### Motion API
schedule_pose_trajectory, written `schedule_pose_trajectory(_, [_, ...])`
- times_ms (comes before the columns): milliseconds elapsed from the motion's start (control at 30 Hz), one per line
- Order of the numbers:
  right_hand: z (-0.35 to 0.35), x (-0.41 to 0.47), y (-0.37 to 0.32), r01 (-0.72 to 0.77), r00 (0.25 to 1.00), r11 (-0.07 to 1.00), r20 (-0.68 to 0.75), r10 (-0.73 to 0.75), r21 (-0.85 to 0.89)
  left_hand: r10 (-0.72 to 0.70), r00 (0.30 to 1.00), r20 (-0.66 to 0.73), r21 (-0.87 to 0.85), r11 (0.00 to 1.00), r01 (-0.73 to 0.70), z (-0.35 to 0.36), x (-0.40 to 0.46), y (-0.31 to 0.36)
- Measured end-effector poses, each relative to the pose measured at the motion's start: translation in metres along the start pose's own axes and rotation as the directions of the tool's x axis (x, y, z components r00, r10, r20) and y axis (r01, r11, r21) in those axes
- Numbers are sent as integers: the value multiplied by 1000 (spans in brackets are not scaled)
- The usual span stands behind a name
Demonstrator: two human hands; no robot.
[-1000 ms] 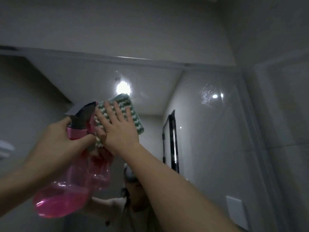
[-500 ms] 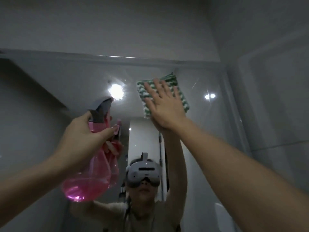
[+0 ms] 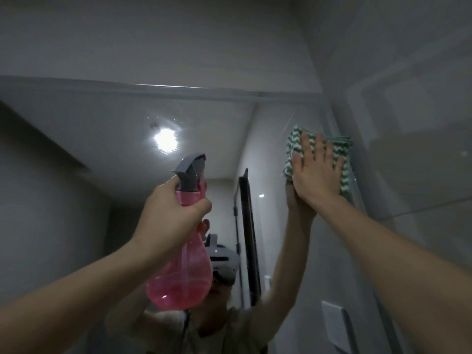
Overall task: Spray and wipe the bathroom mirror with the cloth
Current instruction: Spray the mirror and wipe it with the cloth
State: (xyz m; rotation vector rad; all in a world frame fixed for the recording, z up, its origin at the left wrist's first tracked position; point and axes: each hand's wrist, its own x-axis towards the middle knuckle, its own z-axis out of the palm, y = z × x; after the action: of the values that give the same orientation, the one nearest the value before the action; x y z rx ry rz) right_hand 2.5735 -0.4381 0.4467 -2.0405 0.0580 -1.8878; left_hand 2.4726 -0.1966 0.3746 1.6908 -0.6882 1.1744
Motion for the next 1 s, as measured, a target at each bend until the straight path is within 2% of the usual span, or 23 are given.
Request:
schedule_pose_trajectory(67, [4,-8,-32,5,1000,1000,12,-5,-9,-2,1000,-23,-2,1000,2,-15,-1,-3])
schedule_pose_trajectory(200, [16,-27,-109,210,977,978,23,-210,-9,-32,995,-92,-39,999,28,-52,-1,-11])
schedule_pose_trajectory(367, [32,-51,-207,381,921,924,72,-382,32,-38,987,-158,-1,999,38,-95,-7,-24])
schedule_pose_trajectory(500, [39,-65,-253,496,862,868,104,-496,31,-3,968,-250,147,988,41,-114,-9,-33])
schedule_pose_trajectory(700, [31,-36,-225,652,751,758,112,-651,36,-2,962,-273,189,980,55,-104,-7,-30])
schedule_pose_trajectory(767, [26,-20,-206,638,763,769,105,-638,40,-4,967,-253,182,982,52,-93,-1,-26])
schedule_pose_trajectory(1000, [12,27,-108,481,873,876,76,-482,37,36,981,-192,100,995,-17,-34,24,3])
